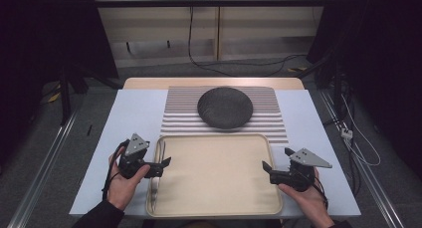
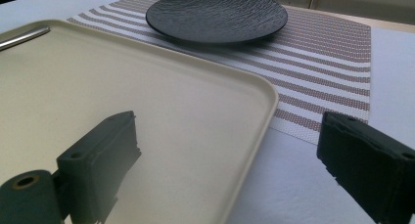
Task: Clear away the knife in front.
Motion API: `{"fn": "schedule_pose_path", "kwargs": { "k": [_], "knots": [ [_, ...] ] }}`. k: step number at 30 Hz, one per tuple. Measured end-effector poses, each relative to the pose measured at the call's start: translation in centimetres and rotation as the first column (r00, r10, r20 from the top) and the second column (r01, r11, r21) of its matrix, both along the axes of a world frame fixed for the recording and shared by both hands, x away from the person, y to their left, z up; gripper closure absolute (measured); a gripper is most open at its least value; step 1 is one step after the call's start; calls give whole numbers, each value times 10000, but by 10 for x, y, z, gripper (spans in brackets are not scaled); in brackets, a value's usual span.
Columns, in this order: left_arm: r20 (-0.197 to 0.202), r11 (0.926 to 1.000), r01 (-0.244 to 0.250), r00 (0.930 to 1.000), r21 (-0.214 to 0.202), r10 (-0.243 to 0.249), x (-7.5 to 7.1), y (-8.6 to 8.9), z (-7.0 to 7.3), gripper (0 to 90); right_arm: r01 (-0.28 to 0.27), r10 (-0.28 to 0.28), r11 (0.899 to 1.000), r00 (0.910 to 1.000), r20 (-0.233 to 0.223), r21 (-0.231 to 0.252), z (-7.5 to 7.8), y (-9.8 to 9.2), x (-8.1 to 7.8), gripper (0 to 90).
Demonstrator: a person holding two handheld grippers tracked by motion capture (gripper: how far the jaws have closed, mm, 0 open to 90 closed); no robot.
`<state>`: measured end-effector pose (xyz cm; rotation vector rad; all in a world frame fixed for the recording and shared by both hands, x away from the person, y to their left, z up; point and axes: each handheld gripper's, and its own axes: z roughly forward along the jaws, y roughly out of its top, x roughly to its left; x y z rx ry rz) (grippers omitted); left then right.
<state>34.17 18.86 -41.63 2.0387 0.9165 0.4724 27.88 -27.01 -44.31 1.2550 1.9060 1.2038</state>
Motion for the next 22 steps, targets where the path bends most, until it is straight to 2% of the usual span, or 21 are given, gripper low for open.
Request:
{"fn": "schedule_pose_path", "kwargs": {
  "k": [4, 7, 11, 14, 20, 22],
  "knots": [
    [-143, 9996, -276, 9995, 0, 276, -5, 7, -5, 76, -8, 8, 10000, 10000, 23, -15, 0, 0, 0, 81],
    [-111, 9991, -431, 9990, -31, 431, -8, 12, -6, 77, 2, -2, 10000, 10000, 11, -19, 0, 0, 0, 81],
    [-98, 9968, -728, 9973, -343, 725, -10, 15, -12, 78, 34, -34, 10000, 10000, -1, -32, 0, -1, 0, 81],
    [-62, 9965, -799, 9968, -232, 798, -13, 16, -15, 78, 47, -46, 10000, 10000, 23, -67, 0, 0, -1, 81],
    [-75, 9981, -593, 9982, -151, 592, -14, 15, -17, 75, 29, -29, 10000, 10000, 22, -61, 0, 0, 1, 81],
    [-118, 9971, -701, 9975, -311, 698, -13, 17, -16, 75, 15, -15, 10000, 10000, 23, -54, 0, 0, 1, 81]
  ]
}}
